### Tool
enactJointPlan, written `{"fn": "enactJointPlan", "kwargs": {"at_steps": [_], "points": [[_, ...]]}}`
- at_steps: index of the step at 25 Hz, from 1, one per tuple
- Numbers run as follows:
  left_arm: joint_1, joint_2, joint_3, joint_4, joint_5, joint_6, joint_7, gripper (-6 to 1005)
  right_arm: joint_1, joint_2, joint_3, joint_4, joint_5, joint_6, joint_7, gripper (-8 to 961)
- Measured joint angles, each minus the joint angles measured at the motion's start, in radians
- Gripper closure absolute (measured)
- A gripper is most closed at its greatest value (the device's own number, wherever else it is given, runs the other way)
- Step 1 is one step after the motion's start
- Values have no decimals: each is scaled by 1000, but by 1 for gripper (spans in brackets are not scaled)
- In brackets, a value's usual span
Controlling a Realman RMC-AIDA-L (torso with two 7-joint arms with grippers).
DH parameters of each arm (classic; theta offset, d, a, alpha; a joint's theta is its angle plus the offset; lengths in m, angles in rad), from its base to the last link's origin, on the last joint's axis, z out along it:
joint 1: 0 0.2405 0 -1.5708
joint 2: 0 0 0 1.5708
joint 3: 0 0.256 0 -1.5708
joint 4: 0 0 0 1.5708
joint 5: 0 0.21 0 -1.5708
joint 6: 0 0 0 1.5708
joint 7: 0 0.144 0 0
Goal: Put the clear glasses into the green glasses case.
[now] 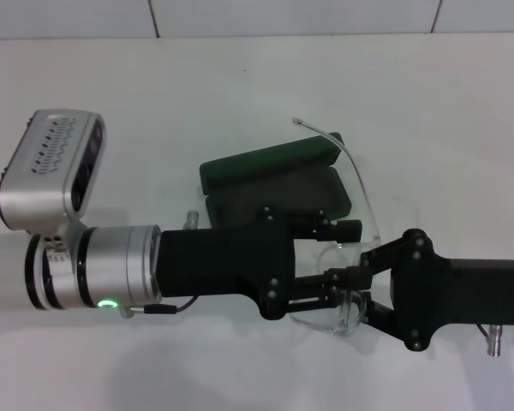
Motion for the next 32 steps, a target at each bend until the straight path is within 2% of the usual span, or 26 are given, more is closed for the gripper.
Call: {"fn": "enactJointPlan", "kwargs": {"at_steps": [10, 15, 20, 23, 27, 32], "points": [[3, -2, -3, 5, 9, 2, -5, 472, 0, 0, 3, 0, -1, -1, -1, 787], [21, 3, -6, 8, -73, 26, -5, 472, -1, -1, 5, 0, 0, -1, -1, 783], [77, 42, -14, 4, -185, 24, 9, 472, -2, -6, 42, -5, 5, -51, 9, 780], [122, 50, -57, -5, -195, -13, 73, 471, 11, -9, 67, -4, 0, -137, 32, 778], [149, 21, -106, -8, -193, -111, 156, 471, 55, -4, 36, -1, -3, -204, 123, 775], [117, -11, -101, -16, -181, -178, 235, 471, 141, 7, -113, 27, 18, -220, 220, 771]]}}
